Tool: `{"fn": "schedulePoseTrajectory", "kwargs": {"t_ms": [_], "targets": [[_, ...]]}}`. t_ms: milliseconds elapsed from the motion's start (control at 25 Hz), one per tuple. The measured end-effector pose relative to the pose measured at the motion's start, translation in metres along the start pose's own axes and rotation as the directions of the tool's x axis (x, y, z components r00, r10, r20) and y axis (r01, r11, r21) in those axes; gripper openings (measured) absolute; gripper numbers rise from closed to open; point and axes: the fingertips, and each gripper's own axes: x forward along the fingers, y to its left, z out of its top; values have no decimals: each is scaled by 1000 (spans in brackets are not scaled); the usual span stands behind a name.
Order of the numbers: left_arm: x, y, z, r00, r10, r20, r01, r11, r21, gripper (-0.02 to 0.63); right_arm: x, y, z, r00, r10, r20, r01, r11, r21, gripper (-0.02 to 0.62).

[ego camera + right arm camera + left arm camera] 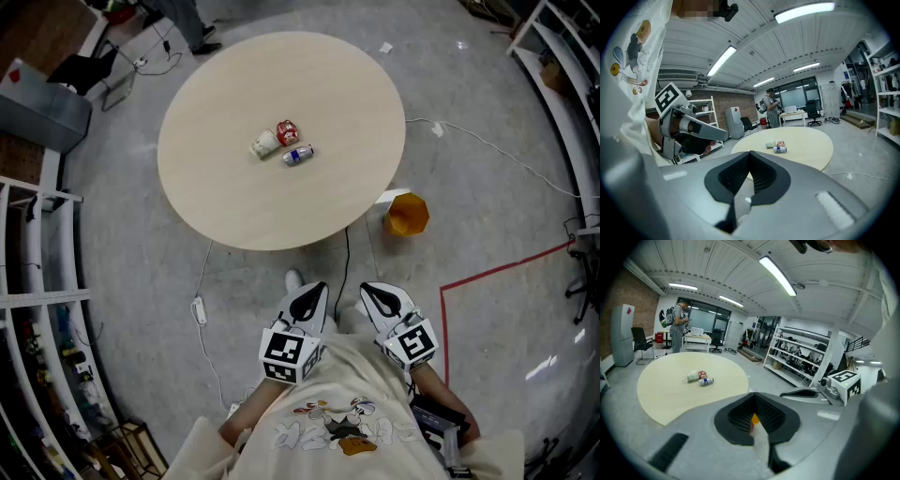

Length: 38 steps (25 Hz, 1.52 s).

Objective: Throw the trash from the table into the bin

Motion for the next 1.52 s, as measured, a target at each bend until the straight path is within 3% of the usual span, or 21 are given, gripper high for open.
{"fn": "schedulePoseTrajectory", "kwargs": {"t_ms": [200,360,560,680,800,920,1120,1240,1520], "targets": [[-19,51,12,999,-29,17,29,999,15,3,48,22,9,999,-46,1,46,998,32,0],[-36,99,17,998,-60,21,59,997,41,3,90,50,21,998,-53,-16,52,998,-39,0],[-45,161,27,994,-95,55,94,995,17,3,140,72,16,998,-62,-13,62,998,9,0],[-43,179,25,989,-147,33,146,989,18,3,159,77,20,999,-44,1,44,997,64,0],[-51,185,24,983,-184,11,183,983,26,3,164,90,29,999,-21,-30,21,1000,19,3],[-59,189,27,980,-199,10,200,980,-2,3,166,98,36,997,-16,-78,15,1000,-22,78],[-44,210,36,983,-183,7,183,981,-70,3,186,70,44,991,-25,-134,15,997,-78,132],[-35,203,42,989,-149,15,150,984,-98,3,182,41,51,985,-9,-173,-15,990,-139,173],[-23,242,59,998,-42,57,52,979,-198,3,232,-18,62,964,30,-265,-104,957,-272,213]]}}
